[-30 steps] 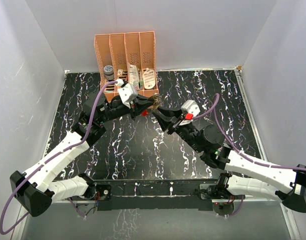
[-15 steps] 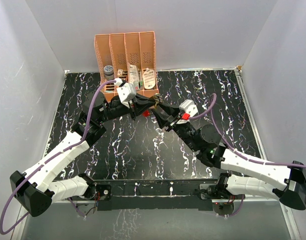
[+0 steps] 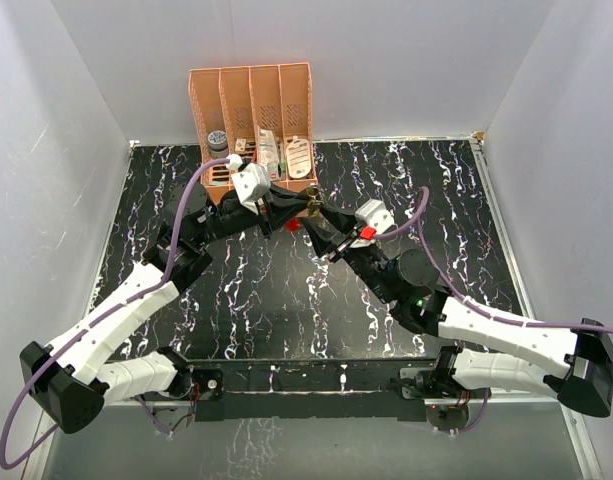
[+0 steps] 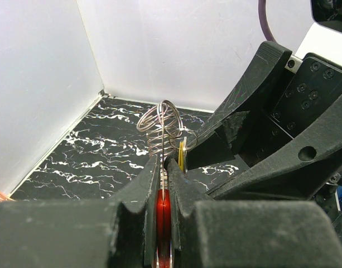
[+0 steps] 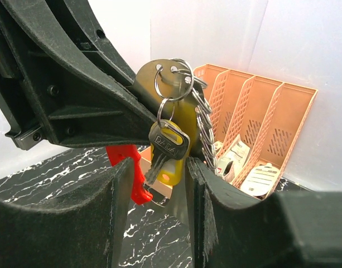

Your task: Remove the keys from the keyring

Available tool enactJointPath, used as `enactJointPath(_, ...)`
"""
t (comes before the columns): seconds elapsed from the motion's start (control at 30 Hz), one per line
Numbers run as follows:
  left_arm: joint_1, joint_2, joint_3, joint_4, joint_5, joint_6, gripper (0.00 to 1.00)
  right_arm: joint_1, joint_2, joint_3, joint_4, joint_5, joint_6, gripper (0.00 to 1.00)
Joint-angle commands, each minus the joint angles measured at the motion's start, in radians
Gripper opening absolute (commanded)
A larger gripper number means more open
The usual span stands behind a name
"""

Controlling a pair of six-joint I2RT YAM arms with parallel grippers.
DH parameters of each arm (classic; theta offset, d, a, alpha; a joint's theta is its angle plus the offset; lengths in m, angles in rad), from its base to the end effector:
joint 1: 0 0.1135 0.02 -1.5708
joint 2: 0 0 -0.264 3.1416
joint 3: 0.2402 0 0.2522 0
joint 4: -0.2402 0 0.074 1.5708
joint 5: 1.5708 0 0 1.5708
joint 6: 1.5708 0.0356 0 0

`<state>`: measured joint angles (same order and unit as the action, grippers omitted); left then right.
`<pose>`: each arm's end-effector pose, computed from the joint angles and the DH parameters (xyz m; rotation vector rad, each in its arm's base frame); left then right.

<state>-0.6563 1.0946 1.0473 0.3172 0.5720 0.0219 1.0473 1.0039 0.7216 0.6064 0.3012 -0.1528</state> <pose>0.1837 -0.1658 0.4242 0.9120 1.0656 -0.9018 0.1254 0.1962 0.3600 -0.4903 1.1860 0.5836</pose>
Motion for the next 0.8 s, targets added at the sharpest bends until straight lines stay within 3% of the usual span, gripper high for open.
enactJointPath(0.0,-0.003,-0.012,0.011,0.042,0.026,-0.015,0.0,0.003,-0.012,0.007,0.061,0.018,-0.012,0.4)
enactJointPath(0.37,-0.003,-0.001,0.01,0.047,0.034,-0.018,0.0,0.003,-0.031,0.069,0.043,-0.148,0.015,0.39)
enactJointPath(0.77,-0.005,-0.012,0.0,0.063,0.05,-0.031,0.0,0.003,0.017,0.086,0.07,-0.171,0.01,0.36)
